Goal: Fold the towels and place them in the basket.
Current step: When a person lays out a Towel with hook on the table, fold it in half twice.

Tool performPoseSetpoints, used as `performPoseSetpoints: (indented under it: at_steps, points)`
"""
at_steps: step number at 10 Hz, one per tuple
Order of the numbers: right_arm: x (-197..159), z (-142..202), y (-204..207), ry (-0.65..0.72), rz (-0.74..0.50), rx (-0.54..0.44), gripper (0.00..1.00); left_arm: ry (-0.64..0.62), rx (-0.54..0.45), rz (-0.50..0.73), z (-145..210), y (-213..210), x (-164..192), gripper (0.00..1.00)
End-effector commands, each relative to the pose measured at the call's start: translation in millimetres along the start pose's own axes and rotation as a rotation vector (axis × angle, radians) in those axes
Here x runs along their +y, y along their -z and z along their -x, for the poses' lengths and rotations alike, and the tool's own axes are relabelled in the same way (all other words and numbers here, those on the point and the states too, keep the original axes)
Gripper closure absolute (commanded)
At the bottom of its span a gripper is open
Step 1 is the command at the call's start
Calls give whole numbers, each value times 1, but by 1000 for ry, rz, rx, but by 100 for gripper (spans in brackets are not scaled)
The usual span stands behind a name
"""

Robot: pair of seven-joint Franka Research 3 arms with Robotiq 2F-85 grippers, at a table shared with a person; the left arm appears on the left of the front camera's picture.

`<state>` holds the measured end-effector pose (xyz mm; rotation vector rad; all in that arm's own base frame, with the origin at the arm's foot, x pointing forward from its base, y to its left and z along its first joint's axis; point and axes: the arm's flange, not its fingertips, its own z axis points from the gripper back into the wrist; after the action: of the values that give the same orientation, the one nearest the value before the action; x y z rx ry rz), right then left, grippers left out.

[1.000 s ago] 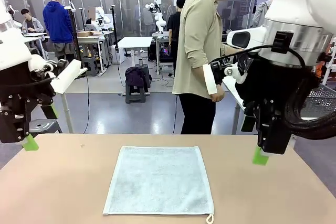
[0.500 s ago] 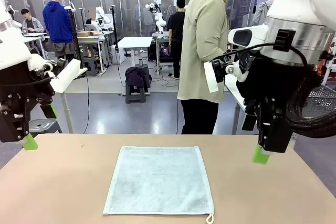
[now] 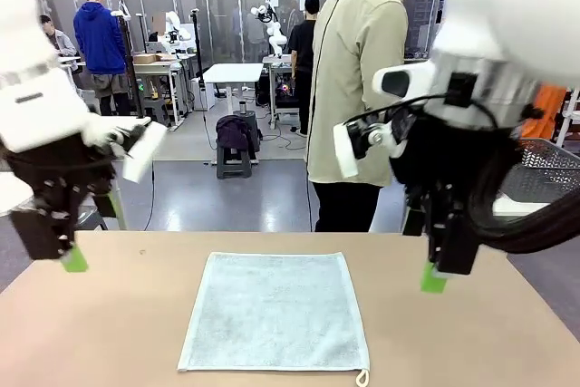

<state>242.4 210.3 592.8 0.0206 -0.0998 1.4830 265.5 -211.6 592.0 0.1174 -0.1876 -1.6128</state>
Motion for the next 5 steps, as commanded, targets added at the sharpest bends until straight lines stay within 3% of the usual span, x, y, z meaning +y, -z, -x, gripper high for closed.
performPoseSetpoints:
  at_steps: [1,5]
  points:
    - [-15,-15,31,-46,-14,14,0,-8,32,6,-32,33,13,0]
    - [-33,-14,109,-55,-79,30,0,1,42,79,-52,108,11,0]
